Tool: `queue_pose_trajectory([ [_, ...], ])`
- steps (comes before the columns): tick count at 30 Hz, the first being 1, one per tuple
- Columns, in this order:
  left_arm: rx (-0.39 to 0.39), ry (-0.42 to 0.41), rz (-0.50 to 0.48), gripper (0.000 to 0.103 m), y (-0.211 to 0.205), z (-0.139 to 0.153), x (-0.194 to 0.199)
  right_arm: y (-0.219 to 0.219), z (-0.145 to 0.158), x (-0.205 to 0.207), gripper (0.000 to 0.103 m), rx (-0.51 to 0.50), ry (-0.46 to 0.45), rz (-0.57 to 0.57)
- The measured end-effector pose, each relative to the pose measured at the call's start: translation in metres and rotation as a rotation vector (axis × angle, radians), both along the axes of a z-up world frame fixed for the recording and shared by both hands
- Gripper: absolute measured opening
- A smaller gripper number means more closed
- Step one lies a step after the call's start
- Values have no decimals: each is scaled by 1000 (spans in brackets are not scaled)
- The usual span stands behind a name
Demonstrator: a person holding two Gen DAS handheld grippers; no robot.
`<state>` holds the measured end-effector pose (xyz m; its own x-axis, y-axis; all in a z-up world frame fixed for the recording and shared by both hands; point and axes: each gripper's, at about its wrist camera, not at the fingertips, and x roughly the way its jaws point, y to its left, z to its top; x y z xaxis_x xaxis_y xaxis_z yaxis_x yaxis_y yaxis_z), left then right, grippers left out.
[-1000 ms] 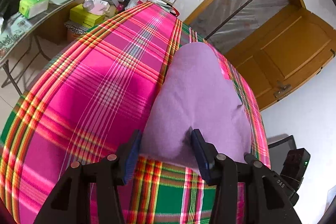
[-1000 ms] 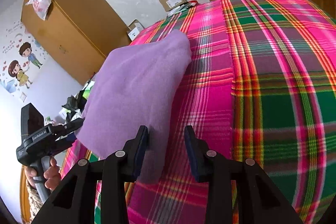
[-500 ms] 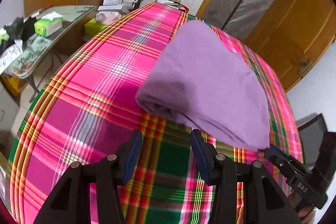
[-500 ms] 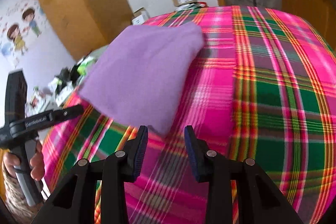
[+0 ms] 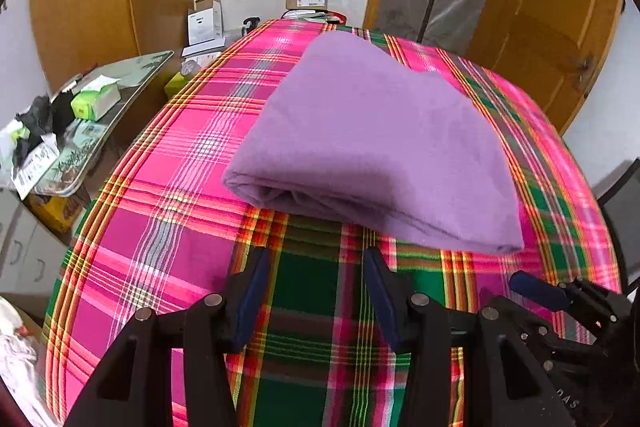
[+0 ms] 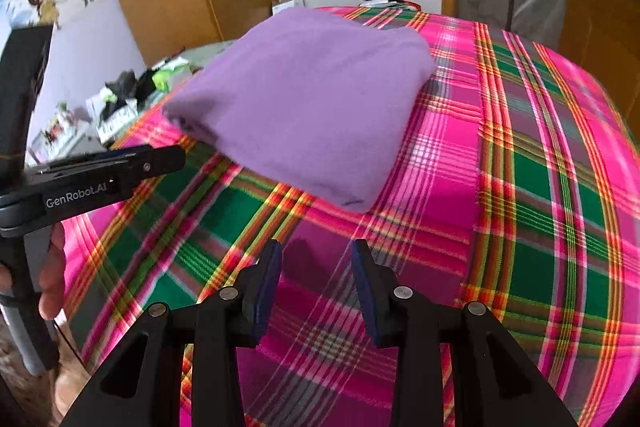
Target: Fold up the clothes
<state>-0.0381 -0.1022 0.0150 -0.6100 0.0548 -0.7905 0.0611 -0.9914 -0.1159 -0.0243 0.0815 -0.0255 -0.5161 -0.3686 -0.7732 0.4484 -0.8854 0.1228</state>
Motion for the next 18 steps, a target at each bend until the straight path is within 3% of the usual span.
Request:
queue_pose_trajectory([
  [1, -4, 0, 2, 48, 0, -1, 1, -2, 0, 1, 45, 7, 4, 0],
  [2, -6, -2, 5, 48, 0, -2, 0, -4, 0, 2, 60, 14, 7, -3],
  [3, -7, -3, 7, 48, 0, -3, 0, -6, 0, 2, 63, 22, 10, -10],
  [18, -44, -13, 7, 48, 4, -17, -6, -3, -1, -6, 63, 104, 39, -157],
])
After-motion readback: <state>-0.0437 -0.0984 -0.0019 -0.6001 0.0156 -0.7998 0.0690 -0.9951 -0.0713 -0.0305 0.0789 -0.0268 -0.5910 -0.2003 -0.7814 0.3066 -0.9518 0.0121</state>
